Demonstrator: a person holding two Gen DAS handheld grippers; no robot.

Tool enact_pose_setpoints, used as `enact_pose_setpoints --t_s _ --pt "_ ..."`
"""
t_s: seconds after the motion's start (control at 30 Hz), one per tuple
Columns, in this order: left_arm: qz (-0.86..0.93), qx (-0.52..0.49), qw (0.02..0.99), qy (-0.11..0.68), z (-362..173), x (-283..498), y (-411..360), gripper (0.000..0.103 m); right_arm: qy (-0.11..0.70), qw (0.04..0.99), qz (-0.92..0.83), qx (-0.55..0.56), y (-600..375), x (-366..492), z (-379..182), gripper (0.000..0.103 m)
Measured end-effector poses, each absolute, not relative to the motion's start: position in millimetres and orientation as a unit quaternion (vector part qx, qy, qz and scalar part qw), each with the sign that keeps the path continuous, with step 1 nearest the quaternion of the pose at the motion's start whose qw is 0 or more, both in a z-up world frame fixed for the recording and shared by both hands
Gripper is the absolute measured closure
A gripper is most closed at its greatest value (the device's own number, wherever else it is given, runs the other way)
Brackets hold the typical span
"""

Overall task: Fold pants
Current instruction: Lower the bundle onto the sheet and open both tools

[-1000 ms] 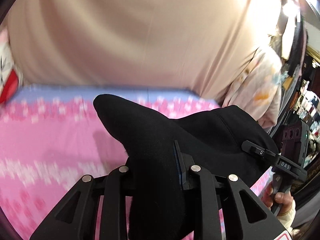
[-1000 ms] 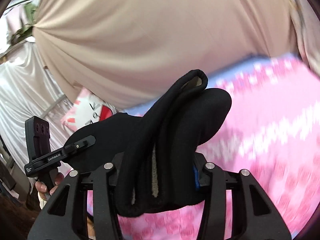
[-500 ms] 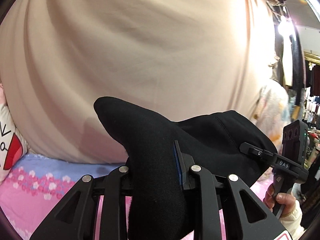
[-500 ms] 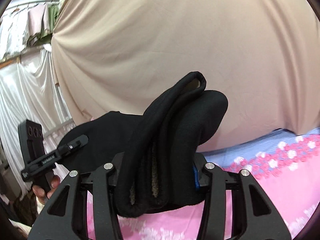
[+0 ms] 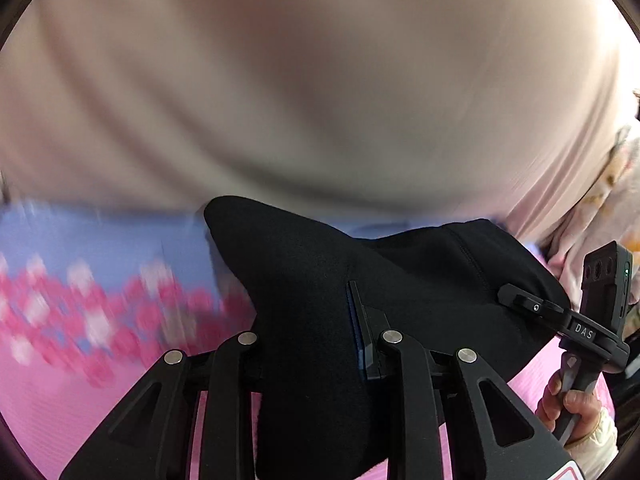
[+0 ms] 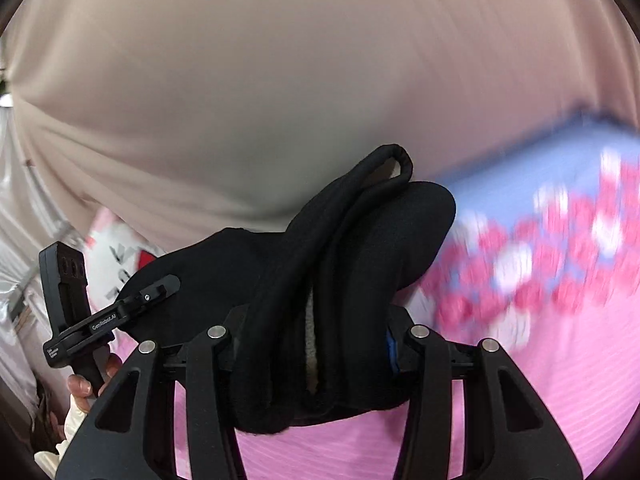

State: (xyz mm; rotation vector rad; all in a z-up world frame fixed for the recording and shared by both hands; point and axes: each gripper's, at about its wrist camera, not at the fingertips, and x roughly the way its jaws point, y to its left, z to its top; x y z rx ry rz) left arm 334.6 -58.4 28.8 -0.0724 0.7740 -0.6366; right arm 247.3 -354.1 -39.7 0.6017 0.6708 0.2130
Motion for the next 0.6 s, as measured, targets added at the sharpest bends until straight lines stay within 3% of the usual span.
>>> enact_pose_setpoints --t_s 0.13,0.2,0.23,0.33,0.4,0.47,0.6 --pt "-0.305 -0.027 0.867 0.393 -4 327 -48 0.077 0.374 0.866 0.096 0.317 -358 244 -71 0.057" --pt "-0.296 -0.030 0.862 0.410 -16 327 -45 0.070 0.387 0.859 0.093 0.322 -360 246 -74 0.054" --pt "-0.291 -0.039 0.858 0.420 -22 331 -42 0.062 0.396 0.854 0.091 0.325 -360 247 -77 0.049" --pt "-0.235 -0.066 0.862 0.445 -37 338 -27 0.008 0.404 0.842 0.118 0.337 -363 246 -77 0.042" --pt "-0.234 -0.089 0.858 0.448 -37 334 -14 0.008 0.403 0.834 0.125 0.355 -370 236 -78 0.032" --pt "-0.213 -0.088 0.856 0.462 -35 324 1 0.008 0.375 0.833 0.100 0.393 -390 202 -72 0.010" --pt "-0.148 -0.071 0.875 0.456 -16 271 46 0.008 0.326 0.861 -0.024 0.391 -425 102 -50 0.005"
